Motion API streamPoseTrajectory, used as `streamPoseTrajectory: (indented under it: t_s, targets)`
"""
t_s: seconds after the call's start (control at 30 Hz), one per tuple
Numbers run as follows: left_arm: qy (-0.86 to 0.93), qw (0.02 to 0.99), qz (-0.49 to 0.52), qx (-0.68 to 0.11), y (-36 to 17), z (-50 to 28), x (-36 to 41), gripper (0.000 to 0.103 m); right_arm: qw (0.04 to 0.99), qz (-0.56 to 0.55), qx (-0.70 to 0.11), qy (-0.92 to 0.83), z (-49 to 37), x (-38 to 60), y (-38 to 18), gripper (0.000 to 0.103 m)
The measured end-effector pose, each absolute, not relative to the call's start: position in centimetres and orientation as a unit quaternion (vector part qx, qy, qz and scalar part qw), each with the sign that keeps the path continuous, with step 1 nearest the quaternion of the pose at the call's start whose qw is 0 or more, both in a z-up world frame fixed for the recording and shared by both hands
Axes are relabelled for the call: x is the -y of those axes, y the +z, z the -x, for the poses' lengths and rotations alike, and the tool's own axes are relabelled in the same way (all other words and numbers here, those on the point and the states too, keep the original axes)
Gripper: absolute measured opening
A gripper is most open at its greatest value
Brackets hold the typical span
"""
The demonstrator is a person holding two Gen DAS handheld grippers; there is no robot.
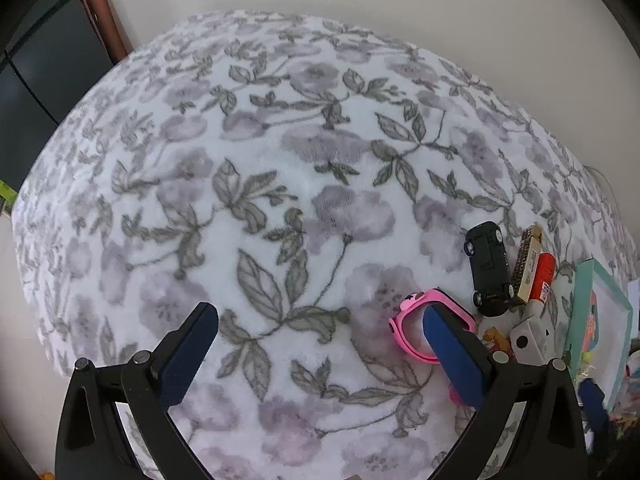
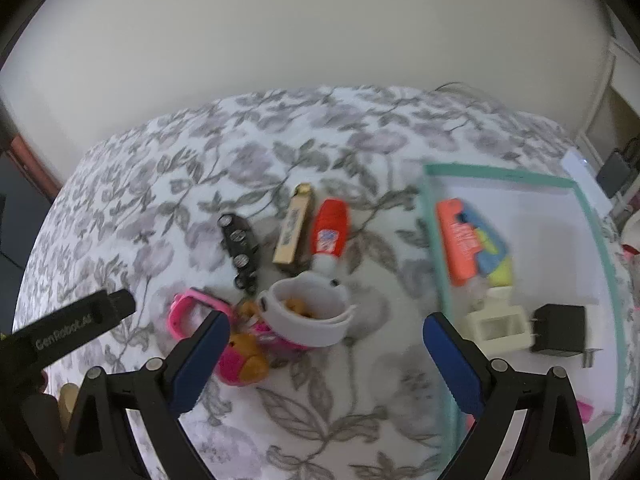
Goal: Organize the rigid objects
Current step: 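Move both tools back toward the white watch in the pile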
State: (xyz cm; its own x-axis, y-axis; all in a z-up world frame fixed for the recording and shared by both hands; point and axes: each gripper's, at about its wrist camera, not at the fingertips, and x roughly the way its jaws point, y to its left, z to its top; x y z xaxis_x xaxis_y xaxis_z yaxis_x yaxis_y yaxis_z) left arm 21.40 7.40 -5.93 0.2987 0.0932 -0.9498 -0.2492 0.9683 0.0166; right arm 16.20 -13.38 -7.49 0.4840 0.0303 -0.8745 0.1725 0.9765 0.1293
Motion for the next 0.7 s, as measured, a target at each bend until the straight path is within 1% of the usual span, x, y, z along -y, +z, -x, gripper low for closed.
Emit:
streamPoseTrajectory:
  t_s: [0.13, 0.3, 0.53, 0.7]
  targets:
    - [0.103, 0.794, 0.063, -0.596, -7.1, -21.9, -7.1, 0.102, 0.839, -0.133, -0.528, -0.014, -16.6, 12.5, -9.4, 0.099]
    - [0.1, 0.78, 0.062, -0.614, -8.7, -22.5, -6.7, 0.102, 0.829, -0.15, -0.538, -0.006, -17.2, 12.0, -10.9, 0.099]
    - [0.107, 0.774, 0.063, -0.621, -9.7, -22.8, -7.0, 0.102, 0.826, -0.147, -0.543, -0.019, -18.4, 11.1, -12.6, 0.097]
    - [0.109, 0.77, 0.055, -0.626, -10.5, -23.3, -7.0, 0.102, 0.834, -0.135, -0.535, -0.028, -18.7, 10.8, -12.7, 0.096]
